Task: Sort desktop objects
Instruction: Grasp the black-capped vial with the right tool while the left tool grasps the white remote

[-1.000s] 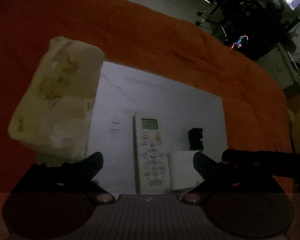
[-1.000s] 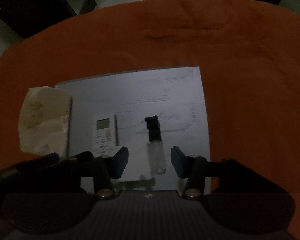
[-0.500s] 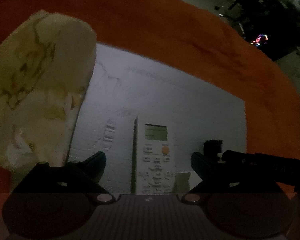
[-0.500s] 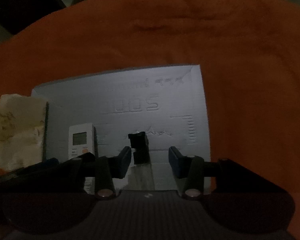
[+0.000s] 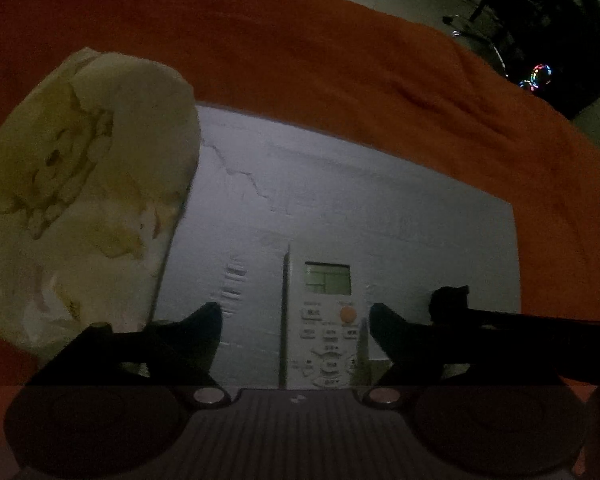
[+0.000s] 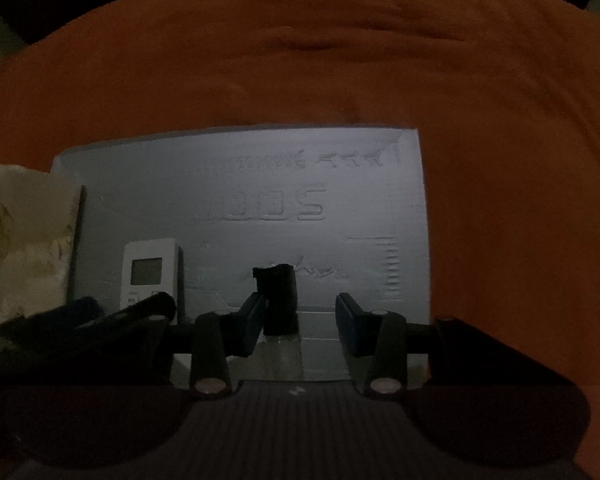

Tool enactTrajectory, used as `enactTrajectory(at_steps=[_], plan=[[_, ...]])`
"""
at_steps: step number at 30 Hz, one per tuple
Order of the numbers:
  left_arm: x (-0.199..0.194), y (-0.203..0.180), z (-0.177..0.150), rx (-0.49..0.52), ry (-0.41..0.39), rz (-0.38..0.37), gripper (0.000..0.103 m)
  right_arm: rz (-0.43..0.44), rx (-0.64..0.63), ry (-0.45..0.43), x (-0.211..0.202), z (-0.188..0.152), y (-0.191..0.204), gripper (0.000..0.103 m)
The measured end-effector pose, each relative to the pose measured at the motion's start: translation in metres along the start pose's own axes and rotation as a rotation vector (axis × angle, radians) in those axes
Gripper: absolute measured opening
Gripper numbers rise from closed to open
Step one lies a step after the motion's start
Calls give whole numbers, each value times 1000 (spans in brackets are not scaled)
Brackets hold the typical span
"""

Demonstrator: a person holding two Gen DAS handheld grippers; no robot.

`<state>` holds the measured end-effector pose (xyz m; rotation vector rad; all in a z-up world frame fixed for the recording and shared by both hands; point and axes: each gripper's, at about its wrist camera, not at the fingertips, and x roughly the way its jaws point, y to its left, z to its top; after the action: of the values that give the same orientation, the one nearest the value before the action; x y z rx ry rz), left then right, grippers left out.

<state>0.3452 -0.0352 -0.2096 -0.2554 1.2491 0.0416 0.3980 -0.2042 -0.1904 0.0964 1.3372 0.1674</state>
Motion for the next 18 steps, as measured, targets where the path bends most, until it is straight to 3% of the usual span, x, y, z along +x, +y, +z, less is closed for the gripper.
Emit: enactTrajectory(at_steps=[3,5,7,10,18], plan=[[0,-2,-2,20,0,-13,66,-12,-14,11,4,0,2,42],[-2,-3,-3,31,-3,-27,55,-16,-26,35,9,0,3,37],[-3,-4,-4,42,-5,-41,45,-40,-62,39,11,-3,8,25],[-5,-6,-6,64,-9,-59,35,-68,-90,32,10,-6,12,23],[-11,6,-3,81,3,-35,31,-77,-60,42,5,-11,3,23]])
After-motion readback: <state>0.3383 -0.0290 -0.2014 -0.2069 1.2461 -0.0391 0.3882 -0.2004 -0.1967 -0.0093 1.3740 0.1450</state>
